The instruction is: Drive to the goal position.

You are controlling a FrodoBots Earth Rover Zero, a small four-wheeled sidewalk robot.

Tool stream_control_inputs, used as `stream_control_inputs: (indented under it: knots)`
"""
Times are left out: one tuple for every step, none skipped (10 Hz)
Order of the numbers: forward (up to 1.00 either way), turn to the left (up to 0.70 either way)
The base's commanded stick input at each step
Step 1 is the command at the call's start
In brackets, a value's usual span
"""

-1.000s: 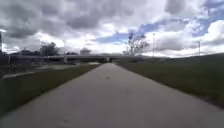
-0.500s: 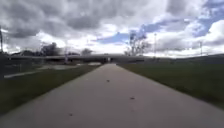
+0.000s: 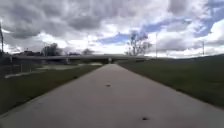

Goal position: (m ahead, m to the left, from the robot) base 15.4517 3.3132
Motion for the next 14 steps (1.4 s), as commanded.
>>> stream_control_inputs:
  knots:
    - [1.00,0.00]
    - [1.00,0.00]
    - [1.00,0.00]
    - [1.00,0.00]
    - [1.00,0.00]
    - [1.00,0.00]
    - [1.00,0.00]
    - [1.00,0.00]
    - [1.00,0.00]
    - [1.00,0.00]
    - [1.00,0.00]
    - [1.00,0.00]
    - [1.00,0.00]
    - [1.00,0.00]
